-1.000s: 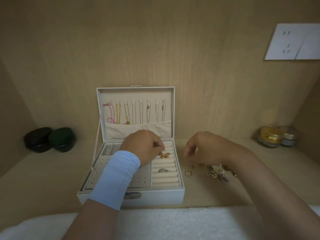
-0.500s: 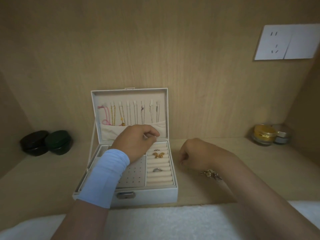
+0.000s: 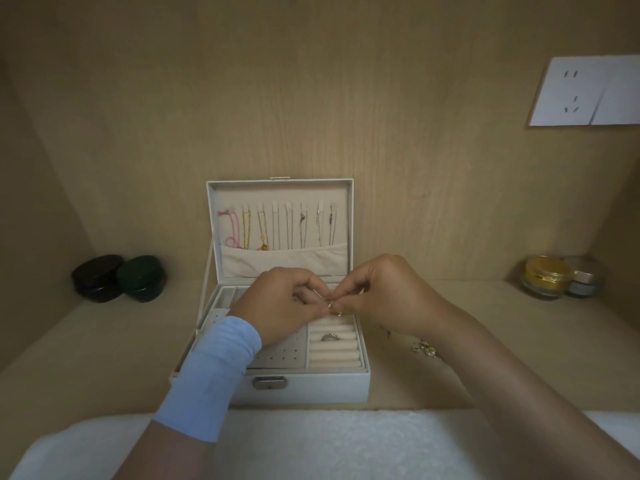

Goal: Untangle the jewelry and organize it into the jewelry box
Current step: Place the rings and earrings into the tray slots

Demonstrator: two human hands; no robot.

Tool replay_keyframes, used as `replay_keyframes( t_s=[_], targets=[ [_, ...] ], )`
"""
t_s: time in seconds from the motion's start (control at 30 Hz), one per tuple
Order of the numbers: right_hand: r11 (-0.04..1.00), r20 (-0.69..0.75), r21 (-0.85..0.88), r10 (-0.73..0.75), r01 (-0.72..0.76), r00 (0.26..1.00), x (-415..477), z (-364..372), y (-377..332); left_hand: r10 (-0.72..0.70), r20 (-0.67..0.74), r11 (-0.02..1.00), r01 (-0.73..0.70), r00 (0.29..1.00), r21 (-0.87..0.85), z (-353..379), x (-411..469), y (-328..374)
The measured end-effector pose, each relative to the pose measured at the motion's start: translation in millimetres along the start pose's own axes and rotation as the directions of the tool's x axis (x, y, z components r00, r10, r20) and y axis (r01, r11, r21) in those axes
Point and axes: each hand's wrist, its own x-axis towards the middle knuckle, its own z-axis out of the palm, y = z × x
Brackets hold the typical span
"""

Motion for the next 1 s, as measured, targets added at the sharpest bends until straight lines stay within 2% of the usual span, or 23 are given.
replay_keyframes(
  t_s=[0.2, 0.47, 0.63, 0.87, 1.0],
  targets=[
    [0.988, 0.116, -0.105, -0.096, 0.109, 0.989, -3, 9, 0, -0.016, 0.005, 0.992, 0.015, 1.000, 0.127, 5, -9, -3],
    [0.988, 0.181, -0.111, -0.083, 0.104, 0.980, -2, 15, 3, 0.001, 0.035, 0.975, -0.009, 0.999, 0.222, 0, -13, -3],
    [0.988, 0.141, -0.119, -0.079, 0.096, 0.987, -4, 11, 2, -0.001, 0.027, 0.985, -0.004, 1.000, 0.172, 1, -16, -2],
    [0.952, 0.168, -0.274, -0.091, 0.135, 0.982, -5, 15, 2, -0.007, 0.025, 0.979, 0.001, 1.000, 0.205, 3, -17, -2],
    [0.977, 0.148, -0.190, -0.074, 0.102, 0.986, -10, 1, -1, 0.000, 0.045, 0.965, -0.012, 0.999, 0.262, 3, -19, 0]
  ],
)
